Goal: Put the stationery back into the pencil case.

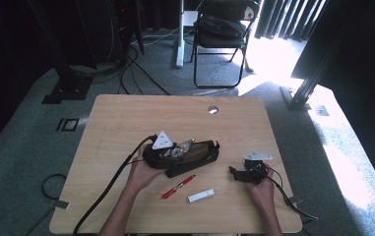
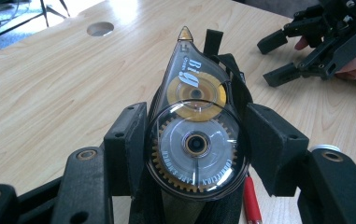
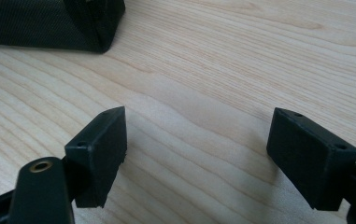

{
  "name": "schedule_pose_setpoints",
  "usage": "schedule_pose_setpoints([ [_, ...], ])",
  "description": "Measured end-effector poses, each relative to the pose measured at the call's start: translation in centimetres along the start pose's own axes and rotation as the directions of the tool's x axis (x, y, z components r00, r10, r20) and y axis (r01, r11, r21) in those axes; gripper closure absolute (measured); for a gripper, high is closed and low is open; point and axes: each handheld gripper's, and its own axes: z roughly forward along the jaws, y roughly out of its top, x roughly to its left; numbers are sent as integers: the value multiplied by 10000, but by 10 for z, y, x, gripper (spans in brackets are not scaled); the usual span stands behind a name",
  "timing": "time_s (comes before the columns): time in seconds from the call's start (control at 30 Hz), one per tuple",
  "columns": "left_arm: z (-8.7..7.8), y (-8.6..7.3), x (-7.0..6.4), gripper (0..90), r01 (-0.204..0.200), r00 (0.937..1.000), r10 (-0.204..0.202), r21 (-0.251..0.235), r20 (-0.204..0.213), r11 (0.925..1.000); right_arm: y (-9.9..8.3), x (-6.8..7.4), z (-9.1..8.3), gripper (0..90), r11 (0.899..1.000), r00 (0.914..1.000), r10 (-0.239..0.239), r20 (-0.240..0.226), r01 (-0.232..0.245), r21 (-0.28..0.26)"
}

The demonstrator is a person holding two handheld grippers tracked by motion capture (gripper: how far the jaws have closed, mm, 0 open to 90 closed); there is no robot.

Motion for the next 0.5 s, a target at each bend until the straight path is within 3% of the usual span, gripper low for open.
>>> schedule_pose_setpoints([
  [0.5, 14, -5, 1, 420, -9, 10000, 8, 313, 14, 9995, 0, 0, 0, 198, 10000, 10000, -23, -15, 23, -1],
])
